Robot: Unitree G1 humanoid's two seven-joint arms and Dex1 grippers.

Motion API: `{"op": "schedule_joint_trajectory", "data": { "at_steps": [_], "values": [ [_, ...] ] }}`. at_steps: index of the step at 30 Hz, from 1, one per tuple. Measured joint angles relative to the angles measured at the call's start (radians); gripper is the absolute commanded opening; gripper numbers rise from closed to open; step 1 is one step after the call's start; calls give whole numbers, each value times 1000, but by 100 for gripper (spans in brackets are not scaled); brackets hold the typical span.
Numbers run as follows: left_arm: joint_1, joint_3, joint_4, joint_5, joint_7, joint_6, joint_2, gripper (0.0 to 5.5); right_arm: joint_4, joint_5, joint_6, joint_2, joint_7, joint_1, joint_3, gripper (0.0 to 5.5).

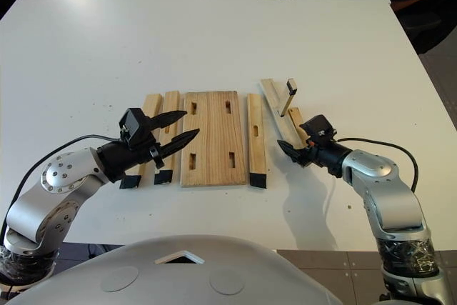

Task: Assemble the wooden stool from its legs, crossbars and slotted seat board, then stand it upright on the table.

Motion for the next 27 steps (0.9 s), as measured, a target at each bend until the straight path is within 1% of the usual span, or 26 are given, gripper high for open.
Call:
{"op": "schedule_joint_trajectory", "data": {
  "at_steps": [5, 11, 18, 27],
  "values": [
    [0, 1, 1, 0, -1, 0, 0, 249, 20, -5, 1, 31, -21, -7, 0, 406],
    [0, 2, 1, 1, 0, 0, 0, 249, 20, -8, -4, 34, -31, -19, -2, 406],
    [0, 1, 2, 3, 0, -2, -1, 249, 20, -21, -56, 39, -38, -39, -4, 406],
    [1, -1, 3, 3, -1, -6, -2, 249, 18, -31, -69, 54, -36, -8, 31, 406]
  ]
}}
